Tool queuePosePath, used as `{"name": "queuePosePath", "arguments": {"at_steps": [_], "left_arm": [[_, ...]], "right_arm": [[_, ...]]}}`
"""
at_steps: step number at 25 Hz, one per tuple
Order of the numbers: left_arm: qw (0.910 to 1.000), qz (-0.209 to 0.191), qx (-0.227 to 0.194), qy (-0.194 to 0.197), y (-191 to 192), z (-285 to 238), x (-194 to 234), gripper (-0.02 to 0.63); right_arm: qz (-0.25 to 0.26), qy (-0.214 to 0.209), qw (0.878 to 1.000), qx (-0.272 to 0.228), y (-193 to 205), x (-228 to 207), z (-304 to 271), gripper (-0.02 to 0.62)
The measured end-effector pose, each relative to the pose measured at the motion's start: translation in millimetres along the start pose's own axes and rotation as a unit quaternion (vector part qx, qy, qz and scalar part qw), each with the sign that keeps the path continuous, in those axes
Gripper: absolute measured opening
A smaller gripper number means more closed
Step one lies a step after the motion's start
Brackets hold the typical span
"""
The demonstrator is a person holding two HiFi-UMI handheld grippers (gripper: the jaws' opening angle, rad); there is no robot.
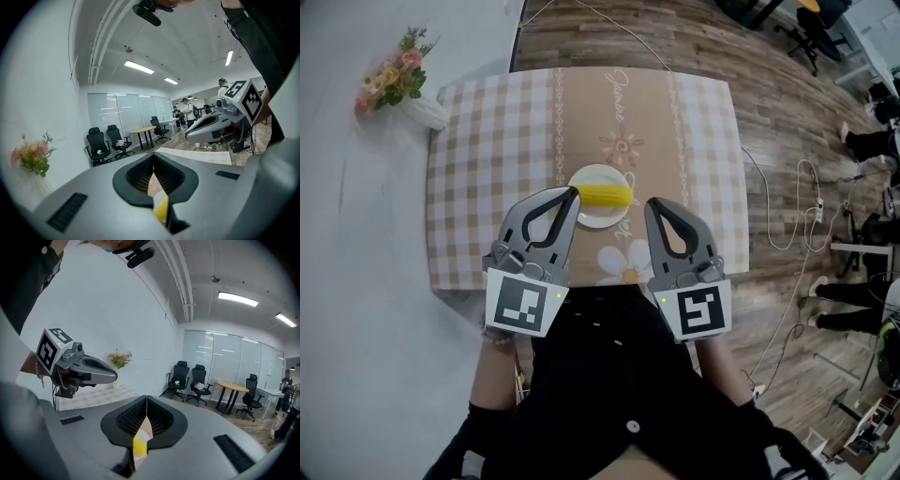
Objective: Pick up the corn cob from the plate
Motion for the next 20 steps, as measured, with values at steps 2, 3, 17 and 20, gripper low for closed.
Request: {"name": "queuePosePath", "arguments": {"at_steps": [2,3,17,20], "left_arm": [[0.9999,-0.005,0.009,0.008,3.6,-8.9,-3.9,0.014],[0.9997,-0.010,0.015,0.014,5.7,-13.0,-6.5,0.014],[0.9905,-0.042,0.088,0.096,62.2,-69.8,-32.4,0.083],[0.9886,-0.036,0.102,0.105,74.2,-79.1,-33.8,0.115]], "right_arm": [[-0.008,0.004,1.000,0.003,5.8,-6.5,1.1,0.040],[-0.013,0.007,1.000,0.005,9.2,-9.5,2.1,0.040],[-0.048,0.032,0.998,0.029,34.8,-30.5,7.1,0.040],[-0.054,0.037,0.997,0.036,40.1,-32.3,9.5,0.040]]}}
Point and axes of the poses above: the fingertips, and each gripper's own axes: z backward along the fingers, x to its left, y out of its underside, the point moved 4 cm from there along z, backward along the fingers, and after that the axes turned 4 degrees about x, right-handed, at the moved point
